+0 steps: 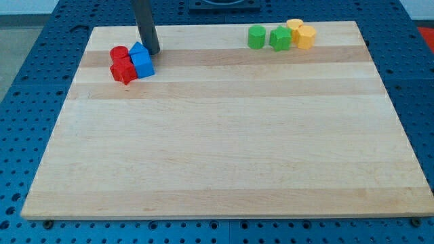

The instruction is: Move yellow heart along with green star and yellow hexagon a bit down

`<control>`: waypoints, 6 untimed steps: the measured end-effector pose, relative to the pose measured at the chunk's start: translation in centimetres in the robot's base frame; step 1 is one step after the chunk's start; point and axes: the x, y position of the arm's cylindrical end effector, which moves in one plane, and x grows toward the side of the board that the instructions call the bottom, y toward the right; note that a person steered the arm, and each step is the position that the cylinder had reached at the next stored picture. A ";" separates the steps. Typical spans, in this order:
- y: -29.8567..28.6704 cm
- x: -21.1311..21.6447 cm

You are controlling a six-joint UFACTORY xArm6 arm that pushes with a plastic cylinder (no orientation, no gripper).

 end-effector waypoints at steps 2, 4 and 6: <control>0.5 0.0; 7.9 -0.1; 8.5 -0.1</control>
